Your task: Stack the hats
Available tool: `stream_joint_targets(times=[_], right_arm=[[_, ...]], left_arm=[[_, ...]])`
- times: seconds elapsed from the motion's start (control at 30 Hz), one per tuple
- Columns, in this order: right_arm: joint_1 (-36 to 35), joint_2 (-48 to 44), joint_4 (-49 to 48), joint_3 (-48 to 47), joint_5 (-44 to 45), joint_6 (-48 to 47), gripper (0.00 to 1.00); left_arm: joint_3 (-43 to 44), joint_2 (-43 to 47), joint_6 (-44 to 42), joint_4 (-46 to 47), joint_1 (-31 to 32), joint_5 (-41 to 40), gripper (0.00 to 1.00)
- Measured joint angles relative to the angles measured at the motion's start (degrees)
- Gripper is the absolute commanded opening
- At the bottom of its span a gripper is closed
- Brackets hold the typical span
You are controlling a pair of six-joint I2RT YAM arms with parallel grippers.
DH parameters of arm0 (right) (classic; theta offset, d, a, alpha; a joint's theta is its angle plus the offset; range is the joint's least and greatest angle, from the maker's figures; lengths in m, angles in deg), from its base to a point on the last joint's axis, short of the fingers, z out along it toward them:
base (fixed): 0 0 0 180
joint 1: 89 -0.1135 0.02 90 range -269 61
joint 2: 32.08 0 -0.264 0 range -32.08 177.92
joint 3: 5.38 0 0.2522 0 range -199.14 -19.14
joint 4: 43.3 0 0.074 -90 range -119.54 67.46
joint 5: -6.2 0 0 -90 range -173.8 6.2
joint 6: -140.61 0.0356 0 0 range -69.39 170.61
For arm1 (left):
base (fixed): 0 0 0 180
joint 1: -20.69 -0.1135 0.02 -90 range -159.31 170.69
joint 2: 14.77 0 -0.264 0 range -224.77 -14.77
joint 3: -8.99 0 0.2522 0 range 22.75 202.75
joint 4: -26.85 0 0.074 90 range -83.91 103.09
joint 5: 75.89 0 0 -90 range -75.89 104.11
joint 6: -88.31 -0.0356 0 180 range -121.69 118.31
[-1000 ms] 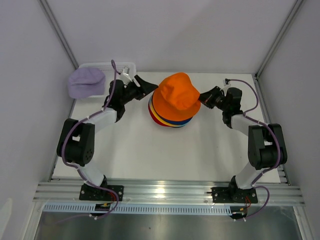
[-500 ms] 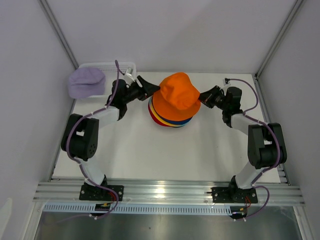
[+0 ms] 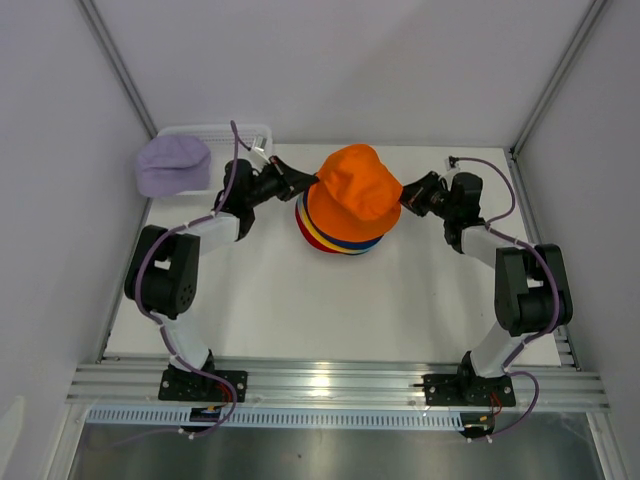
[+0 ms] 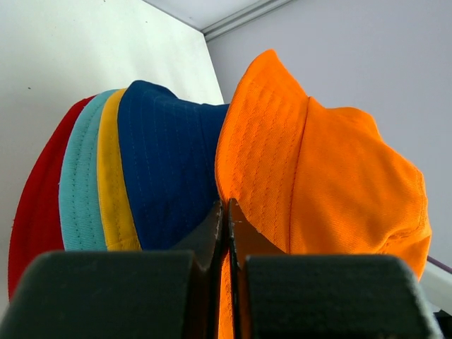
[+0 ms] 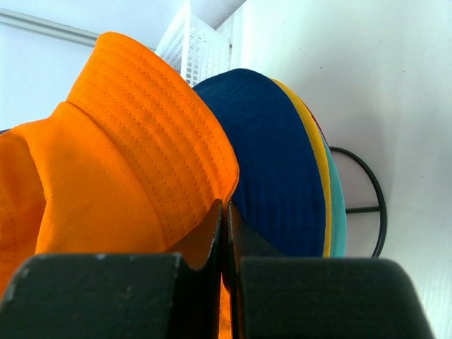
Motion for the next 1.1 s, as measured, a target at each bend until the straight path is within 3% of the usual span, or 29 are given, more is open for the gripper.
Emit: stream_joint_targets(times=[0.23,0.43,0.73,1.1], right_arm=[[0.2,0.0,5.3,-3.1,0.0,1.5,0.00],[0.3,-1.4,7.9,-3.5,1.6,5.0,0.00],[1.4,-5.3,3.1,0.5,2.3,13.2,0.00],[2.1,-4.1,0.7,2.0,3.3,13.6,0.00]], left_arm=[[0.0,1.6,1.2,-3.8,0.0,-1.9,0.01],[-0.2,9.0,4.9,-8.3,0.3,-5.5,0.01],[0.2,13.5,7.9,-12.7,2.8,-9.7,0.01],[-2.0,15.1,9.3,-17.8,6.0,-18.1,0.01]])
